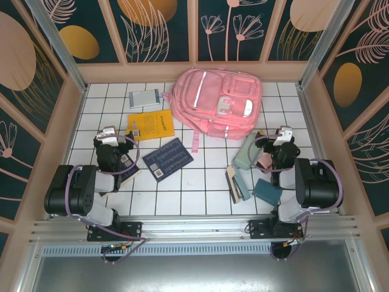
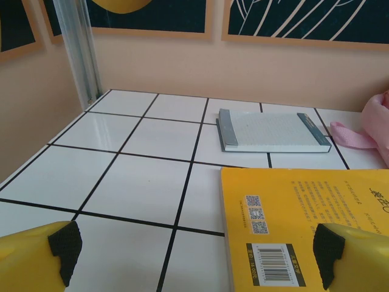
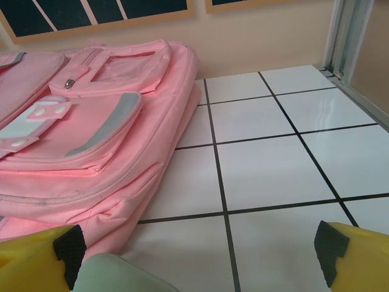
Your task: Pack books, pencil case, and school supplies into a backpack
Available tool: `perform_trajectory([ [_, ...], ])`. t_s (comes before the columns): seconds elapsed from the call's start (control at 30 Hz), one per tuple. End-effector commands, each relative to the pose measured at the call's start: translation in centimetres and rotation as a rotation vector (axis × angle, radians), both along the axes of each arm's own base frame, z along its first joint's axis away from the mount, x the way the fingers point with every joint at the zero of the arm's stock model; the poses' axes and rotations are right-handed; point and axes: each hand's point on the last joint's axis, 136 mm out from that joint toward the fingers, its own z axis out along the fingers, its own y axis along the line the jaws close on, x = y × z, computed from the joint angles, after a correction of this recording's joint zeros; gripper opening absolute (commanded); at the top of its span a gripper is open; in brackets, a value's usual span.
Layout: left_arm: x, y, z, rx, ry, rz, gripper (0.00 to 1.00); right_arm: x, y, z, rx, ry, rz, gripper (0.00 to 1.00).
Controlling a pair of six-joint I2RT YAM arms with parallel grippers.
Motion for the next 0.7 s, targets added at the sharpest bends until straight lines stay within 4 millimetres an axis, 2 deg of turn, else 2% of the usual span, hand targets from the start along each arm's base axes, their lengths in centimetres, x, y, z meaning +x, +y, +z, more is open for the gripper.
perform_trajectory([
  [0.0,0.17,0.27,1.14,0.002,-0.045,0.009,0.99,0.53,0.18,0.92,0.011,-0.028,0.012,0.99],
  [0.67,0.16,0.29,1.12,0.002,-0.043,0.01,0.99,0.38,0.28,0.88,0.011,-0.03,0.014,0.99],
])
